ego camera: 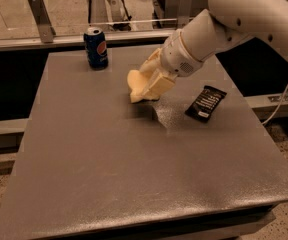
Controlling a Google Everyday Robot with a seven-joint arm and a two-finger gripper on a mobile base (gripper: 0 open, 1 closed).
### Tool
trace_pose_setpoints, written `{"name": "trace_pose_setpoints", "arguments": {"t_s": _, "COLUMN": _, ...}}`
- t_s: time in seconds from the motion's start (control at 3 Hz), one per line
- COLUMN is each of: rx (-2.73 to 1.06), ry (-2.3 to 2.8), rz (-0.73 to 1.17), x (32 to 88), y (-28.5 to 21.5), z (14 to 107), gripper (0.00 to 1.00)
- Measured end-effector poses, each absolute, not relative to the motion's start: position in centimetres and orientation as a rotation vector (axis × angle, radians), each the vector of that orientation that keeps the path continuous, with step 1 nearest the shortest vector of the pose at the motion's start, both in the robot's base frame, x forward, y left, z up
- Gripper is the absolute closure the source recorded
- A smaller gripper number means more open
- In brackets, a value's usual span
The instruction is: Move sponge near rxbar chocolate
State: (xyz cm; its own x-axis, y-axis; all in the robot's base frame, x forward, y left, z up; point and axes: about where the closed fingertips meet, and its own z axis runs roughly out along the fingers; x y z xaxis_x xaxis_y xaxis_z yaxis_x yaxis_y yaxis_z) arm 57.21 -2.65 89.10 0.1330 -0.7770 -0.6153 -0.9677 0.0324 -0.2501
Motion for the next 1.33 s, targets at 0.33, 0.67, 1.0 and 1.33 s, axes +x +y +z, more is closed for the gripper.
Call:
{"name": "trace_pose_setpoints", "arguments": {"t_s": 0.33, "rx": -1.711, "ry": 1.764, "rz": 0.322, "x": 58.6, "y": -6.6, "z": 88.9, "gripper": 1.00}}
{"name": "trace_pose_setpoints", "arguments": {"t_s": 0.67, "rx": -1.636, "ry": 1.825, "rz": 0.259, "x": 59.0, "y": -10.2, "z": 89.2, "gripper": 1.00}}
{"name": "trace_pose_setpoints", "arguments": {"t_s": 1.0, "rx": -1.589, "ry": 1.864, "rz": 0.231, "x": 59.5, "y": -12.4, "z": 89.1, "gripper": 0.84}}
{"name": "trace_pose_setpoints", "arguments": {"t_s": 1.33, "rx": -1.547, "ry": 1.889, "rz": 0.241, "x": 59.9, "y": -13.5, "z": 88.3, "gripper": 0.60}}
